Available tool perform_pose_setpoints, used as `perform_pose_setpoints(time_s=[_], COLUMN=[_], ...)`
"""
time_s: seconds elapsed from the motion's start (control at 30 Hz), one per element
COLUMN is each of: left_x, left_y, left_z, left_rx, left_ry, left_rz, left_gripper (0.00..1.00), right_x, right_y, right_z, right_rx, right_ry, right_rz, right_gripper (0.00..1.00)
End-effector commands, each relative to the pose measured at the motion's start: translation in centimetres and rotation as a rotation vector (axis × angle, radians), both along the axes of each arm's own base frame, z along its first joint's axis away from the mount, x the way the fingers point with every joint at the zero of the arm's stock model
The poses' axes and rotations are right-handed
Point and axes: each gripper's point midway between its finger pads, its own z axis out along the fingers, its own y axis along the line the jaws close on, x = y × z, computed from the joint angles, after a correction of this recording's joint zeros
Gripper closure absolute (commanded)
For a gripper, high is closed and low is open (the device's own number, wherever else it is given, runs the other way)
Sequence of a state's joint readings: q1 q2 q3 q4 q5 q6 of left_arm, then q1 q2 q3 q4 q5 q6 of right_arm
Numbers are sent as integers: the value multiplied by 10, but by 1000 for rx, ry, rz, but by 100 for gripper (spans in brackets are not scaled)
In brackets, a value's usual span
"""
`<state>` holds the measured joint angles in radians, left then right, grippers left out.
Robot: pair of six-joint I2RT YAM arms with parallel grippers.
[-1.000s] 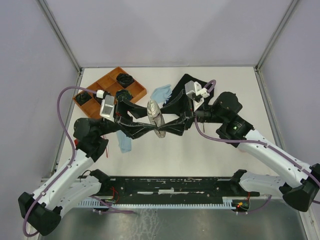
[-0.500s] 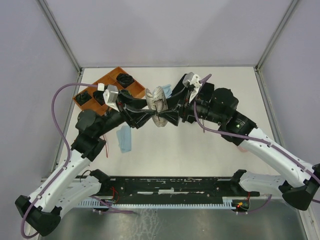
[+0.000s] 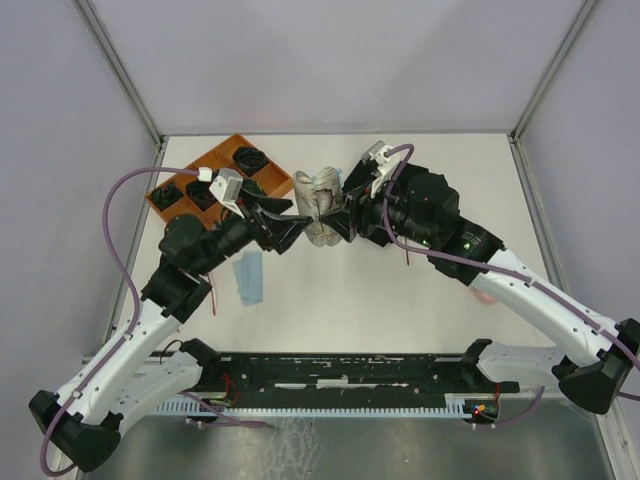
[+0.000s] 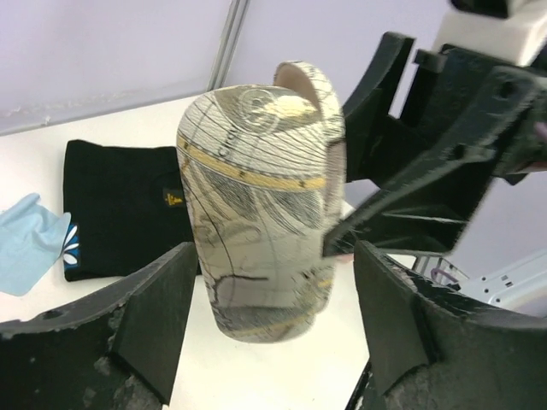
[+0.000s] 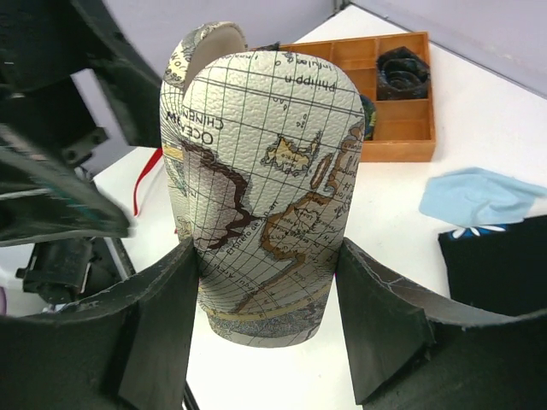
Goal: Organize the sunglasses
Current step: Open the sunglasses case, then place the sunglasses case at the center of the board.
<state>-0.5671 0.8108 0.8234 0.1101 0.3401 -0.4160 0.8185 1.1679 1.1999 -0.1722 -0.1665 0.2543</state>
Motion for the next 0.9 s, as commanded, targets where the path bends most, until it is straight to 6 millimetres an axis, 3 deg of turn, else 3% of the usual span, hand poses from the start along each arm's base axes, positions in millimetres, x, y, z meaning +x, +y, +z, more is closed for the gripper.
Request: perform_pose_setpoints(time_s=[0.0,0.17,0.27,0.4,0.53,0.6,0.7,0.87], left_x=[-10,-10,-7,5,15,17,16,13], left_y=[11,14,21,43,79,95,108,116], left_z=[39,38,33,19,7,0,-5,-9], left_rx=[-42,-32,-6,66,121,145,167,169], left_ry=[-134,-126,-121,-89,-57,-40,-35,-32], left_rz=[19,33,77,218,414,488,547,576], left_gripper=[16,6,0,1,1,1,1,1], right_x=[2,0,6,21,33,36,35,32], right_y=[-8,-8,-13,-26,-35,-33,-23,-4], right_z=[37,31,15,-24,-74,-97,-116,-151], right_rx=[100,84,-7,-232,-555,-715,-895,-1165], right_ry=[-88,-85,-95,-114,-147,-188,-284,-418], right_rz=[-21,-7,-30,-71,-105,-104,-102,-37], right_gripper=[100,100,100,100,100,98,95,99])
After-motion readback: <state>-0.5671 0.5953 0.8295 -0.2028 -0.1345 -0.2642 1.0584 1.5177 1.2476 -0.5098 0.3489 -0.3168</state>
